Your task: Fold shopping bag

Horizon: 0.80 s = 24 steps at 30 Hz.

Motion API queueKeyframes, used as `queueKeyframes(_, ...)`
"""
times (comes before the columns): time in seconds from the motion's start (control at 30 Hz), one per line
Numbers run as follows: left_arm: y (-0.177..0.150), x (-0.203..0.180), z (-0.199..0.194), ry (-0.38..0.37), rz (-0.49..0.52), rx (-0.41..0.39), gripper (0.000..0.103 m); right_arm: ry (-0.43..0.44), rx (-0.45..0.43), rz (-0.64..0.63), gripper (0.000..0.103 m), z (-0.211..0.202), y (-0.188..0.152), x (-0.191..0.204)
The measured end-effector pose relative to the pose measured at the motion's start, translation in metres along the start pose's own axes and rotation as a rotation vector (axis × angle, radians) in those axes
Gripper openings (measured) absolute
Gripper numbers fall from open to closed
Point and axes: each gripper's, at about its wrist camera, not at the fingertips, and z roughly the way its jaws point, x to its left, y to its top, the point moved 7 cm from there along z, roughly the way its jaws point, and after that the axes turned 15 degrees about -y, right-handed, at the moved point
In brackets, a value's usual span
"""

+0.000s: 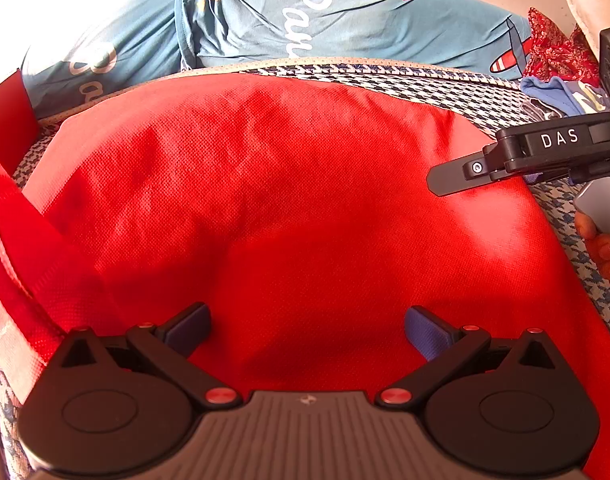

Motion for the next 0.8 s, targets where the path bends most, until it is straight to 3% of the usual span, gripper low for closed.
queueKeyframes(0.8,0.0008,0.0,-0.0005,-0.001,0.007,-0.003,0.103,-0.065,-0.01,-0.052,0.103,0.0039,-0.006,0.0061)
